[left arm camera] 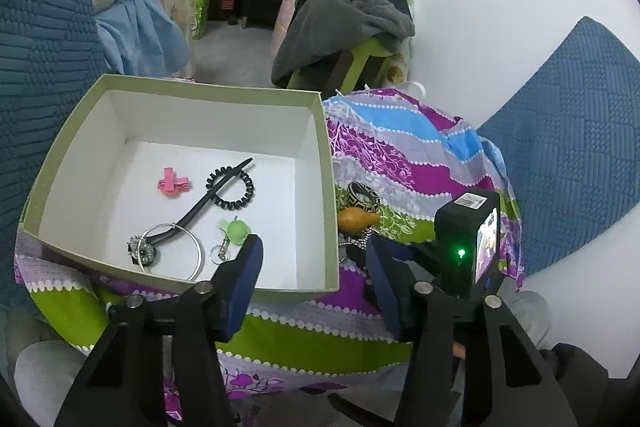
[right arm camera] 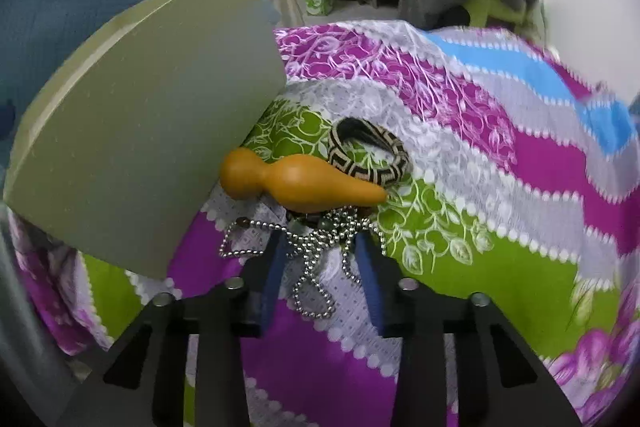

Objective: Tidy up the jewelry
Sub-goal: 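Withdraw both open tools from the box toward the remaining jewelry, then grasp the orange gourd pendant with the left tool while the right grasps the silver bead chain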

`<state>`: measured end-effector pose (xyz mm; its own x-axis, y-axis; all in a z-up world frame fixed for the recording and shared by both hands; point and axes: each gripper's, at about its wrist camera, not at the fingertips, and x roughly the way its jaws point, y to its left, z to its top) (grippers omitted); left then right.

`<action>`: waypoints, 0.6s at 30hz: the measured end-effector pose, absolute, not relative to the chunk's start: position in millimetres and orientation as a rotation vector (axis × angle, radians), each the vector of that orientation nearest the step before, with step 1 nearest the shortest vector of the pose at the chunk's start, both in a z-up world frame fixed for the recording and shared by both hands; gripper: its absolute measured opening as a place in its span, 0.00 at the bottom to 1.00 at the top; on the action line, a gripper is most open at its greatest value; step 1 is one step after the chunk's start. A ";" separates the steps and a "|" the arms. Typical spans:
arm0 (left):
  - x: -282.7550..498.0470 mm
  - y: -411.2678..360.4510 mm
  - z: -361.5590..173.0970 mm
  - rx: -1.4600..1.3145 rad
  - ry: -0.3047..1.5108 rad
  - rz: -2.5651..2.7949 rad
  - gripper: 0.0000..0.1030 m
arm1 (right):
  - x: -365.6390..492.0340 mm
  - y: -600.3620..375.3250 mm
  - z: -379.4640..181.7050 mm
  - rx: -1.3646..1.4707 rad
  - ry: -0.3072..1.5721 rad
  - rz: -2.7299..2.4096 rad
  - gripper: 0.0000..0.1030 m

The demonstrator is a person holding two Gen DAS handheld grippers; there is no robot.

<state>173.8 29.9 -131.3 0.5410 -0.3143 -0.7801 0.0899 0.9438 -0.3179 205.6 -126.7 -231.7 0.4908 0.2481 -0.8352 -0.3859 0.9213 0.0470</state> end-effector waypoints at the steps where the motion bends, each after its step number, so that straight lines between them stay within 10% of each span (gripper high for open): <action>1: 173.7 29.1 -131.4 -0.255 0.975 -0.250 0.48 | 204.2 -126.8 -230.6 -0.151 0.990 0.386 0.11; 18: 173.9 -27.3 -138.3 -0.181 0.992 -0.337 0.49 | 175.9 -228.1 -208.4 -0.002 0.956 0.219 0.02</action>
